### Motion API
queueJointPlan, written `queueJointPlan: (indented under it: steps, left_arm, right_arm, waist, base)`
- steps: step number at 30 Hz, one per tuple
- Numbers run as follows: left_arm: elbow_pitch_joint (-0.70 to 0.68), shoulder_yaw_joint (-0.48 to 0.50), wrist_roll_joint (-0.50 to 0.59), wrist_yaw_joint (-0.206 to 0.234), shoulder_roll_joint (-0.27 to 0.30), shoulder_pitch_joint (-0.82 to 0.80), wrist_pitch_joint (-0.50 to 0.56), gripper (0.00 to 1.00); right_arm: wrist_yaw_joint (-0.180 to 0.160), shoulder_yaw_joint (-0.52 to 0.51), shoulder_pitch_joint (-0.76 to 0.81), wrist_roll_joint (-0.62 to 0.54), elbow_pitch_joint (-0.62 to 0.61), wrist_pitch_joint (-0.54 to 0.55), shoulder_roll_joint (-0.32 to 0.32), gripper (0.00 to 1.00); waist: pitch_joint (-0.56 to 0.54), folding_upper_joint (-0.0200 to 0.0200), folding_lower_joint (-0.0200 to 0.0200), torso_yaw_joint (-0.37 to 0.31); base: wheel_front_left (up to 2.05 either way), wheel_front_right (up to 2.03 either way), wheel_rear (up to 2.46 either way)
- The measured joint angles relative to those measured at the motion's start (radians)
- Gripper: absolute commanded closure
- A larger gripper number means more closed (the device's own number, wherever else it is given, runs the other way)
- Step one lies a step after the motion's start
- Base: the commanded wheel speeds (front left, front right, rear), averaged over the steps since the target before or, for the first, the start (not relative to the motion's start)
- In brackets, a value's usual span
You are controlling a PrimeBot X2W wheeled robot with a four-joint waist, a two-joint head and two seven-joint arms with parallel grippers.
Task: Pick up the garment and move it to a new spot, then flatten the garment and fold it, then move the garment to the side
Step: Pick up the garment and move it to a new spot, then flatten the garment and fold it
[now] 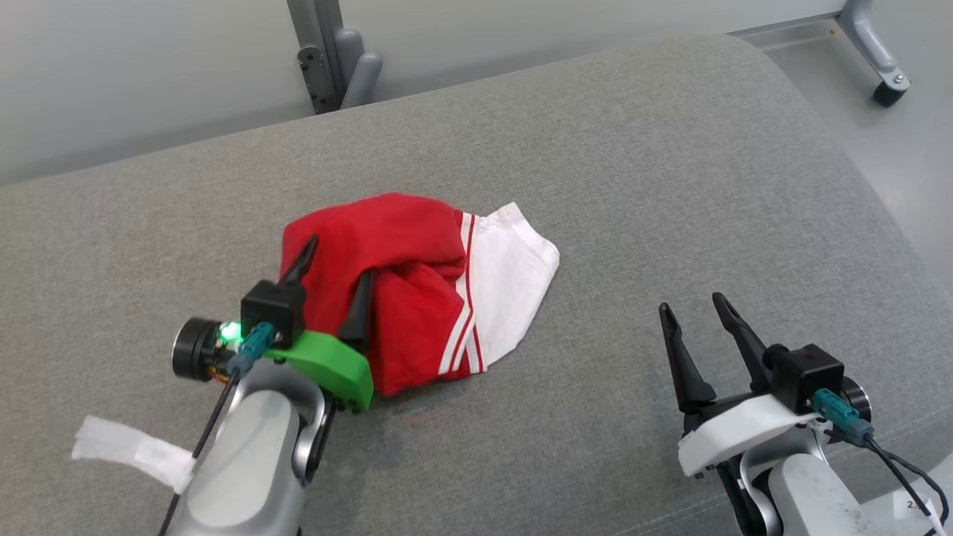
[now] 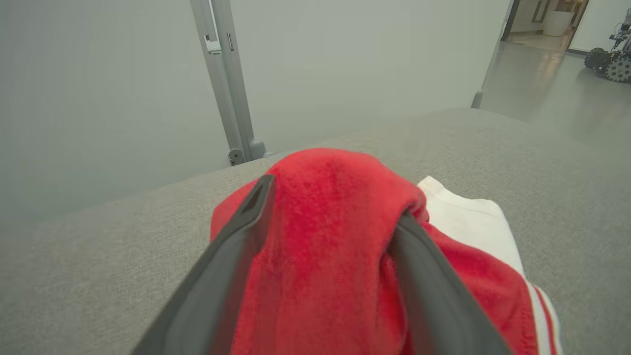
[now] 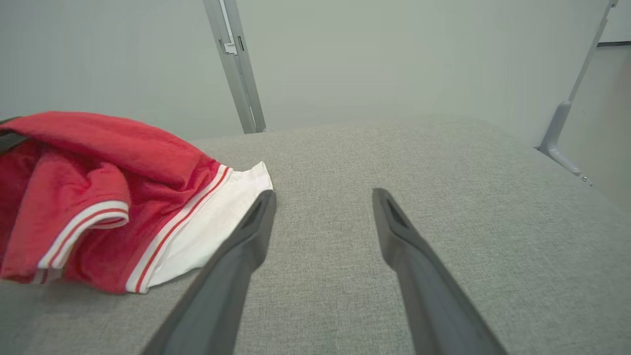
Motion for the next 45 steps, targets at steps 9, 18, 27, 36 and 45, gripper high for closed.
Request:
queueJointPlan:
  steps: [9, 18, 27, 36, 45]
  left_arm:
    - [-0.135, 0.168, 0.022, 0.021, 0.019, 0.25, 0.0, 0.0]
    - [-0.321, 0.333, 0.069, 0.017, -0.002, 0.458, 0.0, 0.0]
    - [-0.381, 0.396, 0.097, -0.019, -0.037, 0.55, 0.0, 0.0]
    - [-0.375, 0.349, 0.087, -0.037, -0.04, 0.529, 0.0, 0.0]
    - [-0.371, 0.273, 0.067, -0.034, -0.042, 0.472, 0.0, 0.0]
  right_arm:
    - [0.0, 0.001, 0.018, 0.006, -0.002, 0.0, 0.0, 0.0]
    - [0.0, -0.001, 0.055, 0.009, -0.003, 0.0, 0.006, 0.0]
    - [0.0, -0.005, 0.068, 0.009, 0.002, 0.0, 0.011, 0.0]
    - [0.0, -0.022, 0.071, 0.009, 0.034, 0.0, 0.007, 0.0]
    - [0.0, -0.05, -0.014, 0.031, 0.187, 0.0, 0.016, 0.0]
  waist:
    - [-0.031, 0.0, 0.0, 0.043]
    - [-0.091, 0.0, 0.0, 0.14]
    - [-0.12, 0.0, 0.0, 0.205]
    - [-0.083, 0.0, 0.0, 0.23]
    - [-0.002, 0.0, 0.0, 0.29]
  base:
    - [0.0, 0.0, 0.0]
    - [0.0, 0.0, 0.0]
    - [0.0, 0.0, 0.0]
    - [0.0, 0.0, 0.0]
    - [0.0, 0.0, 0.0]
